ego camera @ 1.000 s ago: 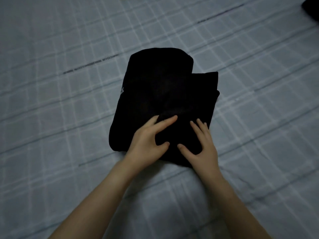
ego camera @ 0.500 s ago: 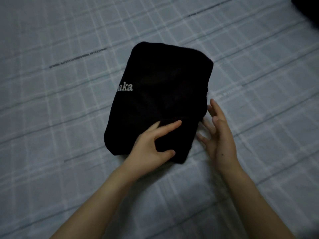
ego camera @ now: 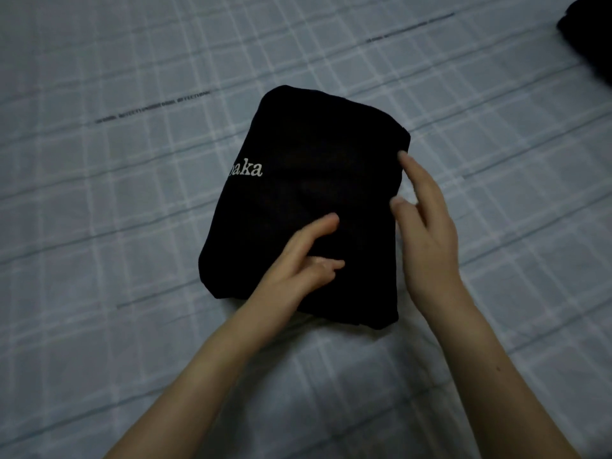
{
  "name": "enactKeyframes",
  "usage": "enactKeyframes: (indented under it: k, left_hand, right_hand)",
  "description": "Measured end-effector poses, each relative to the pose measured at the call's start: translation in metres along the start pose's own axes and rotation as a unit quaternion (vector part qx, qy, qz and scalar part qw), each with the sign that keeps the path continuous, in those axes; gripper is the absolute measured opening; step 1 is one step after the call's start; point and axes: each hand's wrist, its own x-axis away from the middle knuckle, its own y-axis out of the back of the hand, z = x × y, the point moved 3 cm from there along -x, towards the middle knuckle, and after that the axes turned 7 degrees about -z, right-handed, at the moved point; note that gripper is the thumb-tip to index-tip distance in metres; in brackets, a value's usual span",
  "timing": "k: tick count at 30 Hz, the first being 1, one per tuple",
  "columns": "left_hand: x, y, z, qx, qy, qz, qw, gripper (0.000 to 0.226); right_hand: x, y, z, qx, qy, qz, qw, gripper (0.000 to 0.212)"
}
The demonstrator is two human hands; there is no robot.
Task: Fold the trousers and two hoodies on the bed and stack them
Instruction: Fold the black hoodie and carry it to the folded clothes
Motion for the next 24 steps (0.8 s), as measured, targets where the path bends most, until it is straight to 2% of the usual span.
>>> enactKeyframes:
  k: [2, 4, 6, 7, 8, 9, 11, 14, 17, 19, 21, 24]
  left_hand:
    - [0.0, -0.007, -0.006, -0.12, -0.012, 0.052, 0.991, 0.052]
    - [-0.003, 0.005, -0.026, -0.194, -0.053, 0.068, 0.977, 0.048]
    - [-0.016, 0.038, -0.05, -0.235, -0.131, -0.033, 0.963, 0.04]
    - [-0.026, 0.058, -0.058, -0.298, -0.176, -0.103, 0.933, 0.035]
    - [-0.039, 0.071, -0.062, -0.391, -0.199, -0.151, 0.886, 0.037]
    - [-0.053, 0.079, -0.059, -0.491, -0.186, -0.156, 0.837, 0.045]
    - [-0.075, 0.078, -0.033, -0.623, -0.114, -0.099, 0.768, 0.058]
    - [-0.085, 0.066, 0.008, -0.677, -0.09, -0.058, 0.728, 0.066]
    - [-0.088, 0.064, 0.021, -0.677, -0.113, -0.058, 0.725, 0.069]
    - [-0.09, 0.066, 0.027, -0.665, -0.126, -0.046, 0.735, 0.068]
    - [-0.09, 0.07, 0.033, -0.634, -0.133, -0.024, 0.761, 0.068]
    - [-0.099, 0.083, 0.03, -0.567, -0.103, 0.01, 0.817, 0.064]
  right_hand:
    - [-0.012, -0.019, 0.011, 0.065, 0.091, 0.022, 0.994, 0.049]
    - [-0.022, -0.041, 0.008, 0.122, 0.124, 0.069, 0.982, 0.048]
    - [-0.026, -0.061, -0.008, 0.197, 0.115, 0.126, 0.965, 0.047]
    - [-0.024, -0.068, -0.017, 0.243, 0.11, 0.148, 0.953, 0.048]
    - [-0.02, -0.073, -0.026, 0.284, 0.106, 0.161, 0.939, 0.049]
    - [-0.016, -0.075, -0.032, 0.312, 0.107, 0.163, 0.93, 0.051]
    - [-0.009, -0.074, -0.037, 0.329, 0.107, 0.147, 0.927, 0.051]
    - [-0.008, -0.074, -0.037, 0.327, 0.063, 0.092, 0.939, 0.051]
    - [-0.008, -0.082, -0.033, 0.359, 0.066, 0.017, 0.931, 0.057]
    - [0.001, -0.086, -0.044, 0.412, 0.056, 0.029, 0.909, 0.059]
    - [0.013, -0.085, -0.062, 0.414, 0.024, 0.03, 0.909, 0.06]
    - [0.013, -0.087, -0.072, 0.394, 0.02, 0.019, 0.919, 0.059]
